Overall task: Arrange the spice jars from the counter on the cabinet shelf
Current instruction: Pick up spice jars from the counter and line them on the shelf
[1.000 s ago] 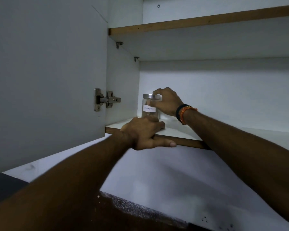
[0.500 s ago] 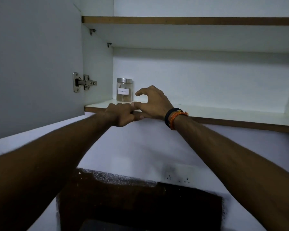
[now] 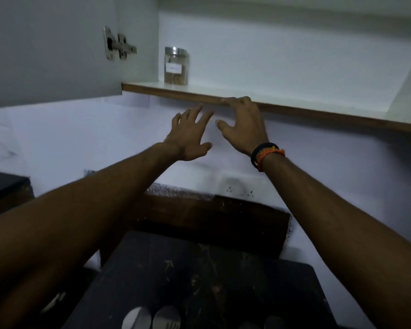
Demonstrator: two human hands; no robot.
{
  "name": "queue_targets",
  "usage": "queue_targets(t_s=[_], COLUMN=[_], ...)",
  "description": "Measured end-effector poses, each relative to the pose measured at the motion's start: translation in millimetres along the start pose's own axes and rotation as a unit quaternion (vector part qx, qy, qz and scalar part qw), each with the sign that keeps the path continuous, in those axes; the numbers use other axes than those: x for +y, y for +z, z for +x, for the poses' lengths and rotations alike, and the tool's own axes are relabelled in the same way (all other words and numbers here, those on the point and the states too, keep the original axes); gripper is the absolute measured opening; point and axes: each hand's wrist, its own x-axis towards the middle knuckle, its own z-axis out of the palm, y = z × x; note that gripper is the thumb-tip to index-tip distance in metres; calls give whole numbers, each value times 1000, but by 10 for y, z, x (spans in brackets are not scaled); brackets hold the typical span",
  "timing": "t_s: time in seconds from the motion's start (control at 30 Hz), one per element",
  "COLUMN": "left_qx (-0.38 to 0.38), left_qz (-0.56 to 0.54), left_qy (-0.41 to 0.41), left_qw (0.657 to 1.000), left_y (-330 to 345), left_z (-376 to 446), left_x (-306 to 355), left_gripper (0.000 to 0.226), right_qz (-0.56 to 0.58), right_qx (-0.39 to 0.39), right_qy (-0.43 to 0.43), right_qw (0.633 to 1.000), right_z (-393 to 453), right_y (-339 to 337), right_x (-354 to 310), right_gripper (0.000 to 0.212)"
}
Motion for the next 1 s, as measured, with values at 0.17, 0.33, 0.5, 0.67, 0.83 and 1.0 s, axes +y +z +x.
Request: queue_targets(t_s=[0.17, 0.33, 0.5, 0.67, 0.83, 1.0], left_qx=[-53, -146, -219, -302, -370, -403], left_qz=[-58, -84, -114, -148, -173, -194], left_qy=[-17, -38, -70, -97, -126, -153], left_qw=[997, 985, 966, 937, 904, 881], left_y=[383, 865, 1413, 1941, 2259, 2372], left_z=[-403, -827, -1370, -2011, -2504, -2829], left_x=[203, 310, 406, 449, 494, 644], left_gripper=[83, 83, 82, 79, 75, 73], right_qz=[49, 87, 77, 64, 11, -27], right_qx=[-33, -92, -180, -357, -449, -512], right_qy=[62, 135, 183, 249, 241, 241], right_qw=[996, 983, 963, 898, 860, 824], right_z=[-583, -1245, -2056, -2946, -3664, -4081], right_y=[248, 520, 847, 1181, 1369, 1470], right_x=[173, 373, 575, 764, 789, 760], right_gripper=[52, 52, 43, 31, 20, 44])
